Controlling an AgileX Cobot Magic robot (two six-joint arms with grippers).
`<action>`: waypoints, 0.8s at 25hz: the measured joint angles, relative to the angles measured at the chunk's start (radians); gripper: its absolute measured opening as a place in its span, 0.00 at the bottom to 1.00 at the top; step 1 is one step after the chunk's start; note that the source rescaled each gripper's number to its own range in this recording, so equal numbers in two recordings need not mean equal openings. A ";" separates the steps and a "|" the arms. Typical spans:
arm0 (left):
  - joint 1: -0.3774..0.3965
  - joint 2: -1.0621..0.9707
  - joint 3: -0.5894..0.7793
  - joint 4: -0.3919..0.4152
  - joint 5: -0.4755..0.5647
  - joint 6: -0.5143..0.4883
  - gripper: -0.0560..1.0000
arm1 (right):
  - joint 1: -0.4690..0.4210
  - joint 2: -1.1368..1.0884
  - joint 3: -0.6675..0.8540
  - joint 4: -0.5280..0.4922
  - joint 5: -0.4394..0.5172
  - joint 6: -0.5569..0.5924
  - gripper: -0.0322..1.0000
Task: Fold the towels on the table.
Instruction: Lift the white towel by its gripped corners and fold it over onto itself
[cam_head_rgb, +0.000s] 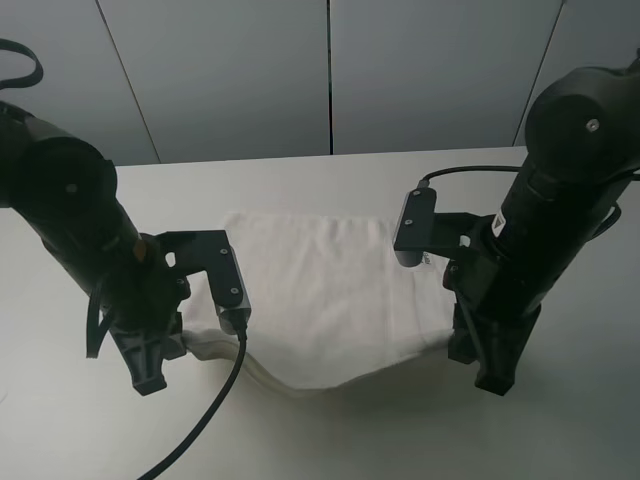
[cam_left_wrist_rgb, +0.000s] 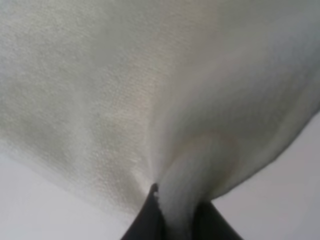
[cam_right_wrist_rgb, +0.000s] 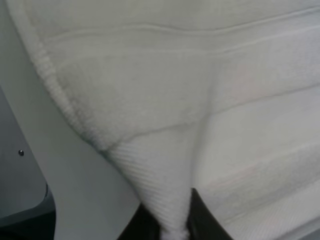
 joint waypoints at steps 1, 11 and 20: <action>0.000 -0.009 0.000 -0.016 0.006 -0.002 0.05 | 0.000 -0.015 0.000 0.000 0.007 0.011 0.03; 0.000 -0.142 0.002 -0.065 -0.057 -0.173 0.05 | 0.000 -0.092 0.000 -0.073 0.003 0.290 0.03; 0.000 -0.190 0.002 0.078 -0.129 -0.477 0.05 | 0.000 -0.094 -0.034 -0.199 -0.066 0.529 0.03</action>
